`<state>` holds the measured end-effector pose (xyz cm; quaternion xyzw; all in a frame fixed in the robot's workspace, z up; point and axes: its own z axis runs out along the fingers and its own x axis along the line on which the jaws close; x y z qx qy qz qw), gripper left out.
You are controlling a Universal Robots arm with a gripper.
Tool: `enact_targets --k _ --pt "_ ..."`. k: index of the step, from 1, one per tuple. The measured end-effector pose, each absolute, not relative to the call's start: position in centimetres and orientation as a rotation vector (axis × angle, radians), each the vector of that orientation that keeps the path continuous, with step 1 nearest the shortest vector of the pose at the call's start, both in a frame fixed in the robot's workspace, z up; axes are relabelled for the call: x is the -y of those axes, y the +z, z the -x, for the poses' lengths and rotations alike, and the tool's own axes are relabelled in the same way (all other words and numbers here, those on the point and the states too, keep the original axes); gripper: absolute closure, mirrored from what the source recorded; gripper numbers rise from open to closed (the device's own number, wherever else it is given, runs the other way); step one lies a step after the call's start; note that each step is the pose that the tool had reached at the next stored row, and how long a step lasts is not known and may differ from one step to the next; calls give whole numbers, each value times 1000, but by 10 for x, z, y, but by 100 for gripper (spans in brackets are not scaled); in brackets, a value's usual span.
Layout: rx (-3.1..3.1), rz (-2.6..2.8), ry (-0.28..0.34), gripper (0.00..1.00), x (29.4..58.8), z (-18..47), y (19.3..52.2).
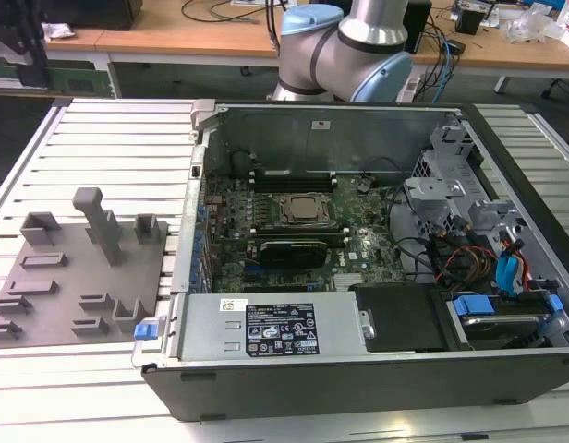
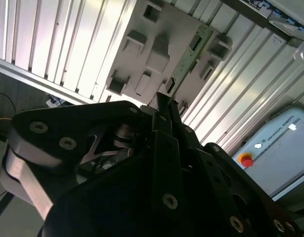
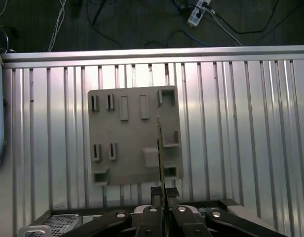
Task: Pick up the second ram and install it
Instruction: 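Pick up the second ram and move it above second insertion slot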
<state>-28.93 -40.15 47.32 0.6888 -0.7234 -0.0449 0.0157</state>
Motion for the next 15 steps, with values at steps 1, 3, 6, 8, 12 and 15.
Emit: enact_targets --k 1,3,6,8,12,15 --pt "2250 -2143 -140 86 401 285 473" --pt "2250 -2143 -140 86 402 279 473" --pt "2250 -2142 -140 86 401 261 473" --pt "2249 -2142 -141 86 401 250 473" --pt "2249 -2142 -141 86 401 228 473" --pt "2249 -2142 -142 86 401 213 473"
